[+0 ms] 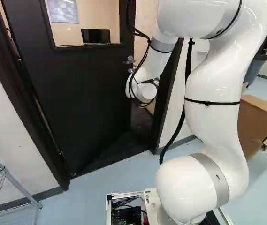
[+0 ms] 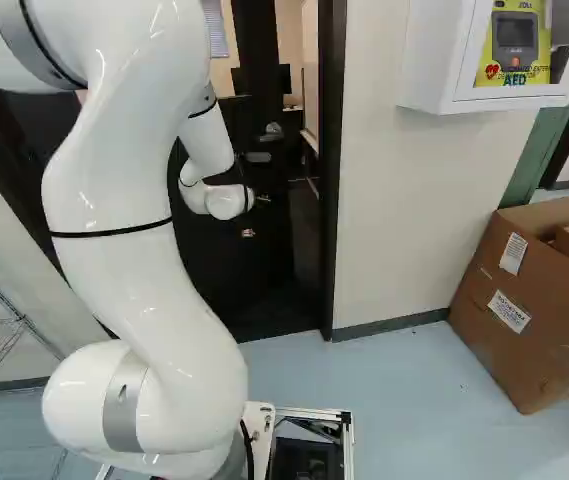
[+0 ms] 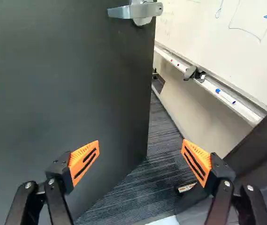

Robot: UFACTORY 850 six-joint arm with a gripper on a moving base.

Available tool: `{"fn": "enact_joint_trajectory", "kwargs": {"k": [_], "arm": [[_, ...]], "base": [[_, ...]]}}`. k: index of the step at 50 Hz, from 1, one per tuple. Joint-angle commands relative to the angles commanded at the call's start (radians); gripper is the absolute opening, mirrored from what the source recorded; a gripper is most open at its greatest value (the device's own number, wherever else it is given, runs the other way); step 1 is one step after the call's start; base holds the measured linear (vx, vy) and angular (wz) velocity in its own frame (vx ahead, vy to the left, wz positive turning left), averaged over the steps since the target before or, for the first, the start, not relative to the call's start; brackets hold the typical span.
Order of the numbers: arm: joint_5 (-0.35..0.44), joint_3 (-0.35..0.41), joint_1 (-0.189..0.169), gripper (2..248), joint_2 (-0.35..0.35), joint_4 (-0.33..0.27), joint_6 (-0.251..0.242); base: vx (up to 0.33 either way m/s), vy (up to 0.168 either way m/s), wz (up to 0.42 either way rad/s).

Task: Open the door and move inside

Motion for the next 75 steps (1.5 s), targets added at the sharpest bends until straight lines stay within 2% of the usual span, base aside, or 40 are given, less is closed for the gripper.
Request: {"fn": "enact_joint_trajectory", "kwargs": {"k": [39, 75], "arm": [[0.0, 0.208, -0.041, 247, 0.179, 0.0, 0.0], [0.0, 0.35, -0.14, 247, 0.312, 0.0, 0.0]], "base": [[0.0, 0.0, 0.0], [0.0, 0.0, 0.0]]}}
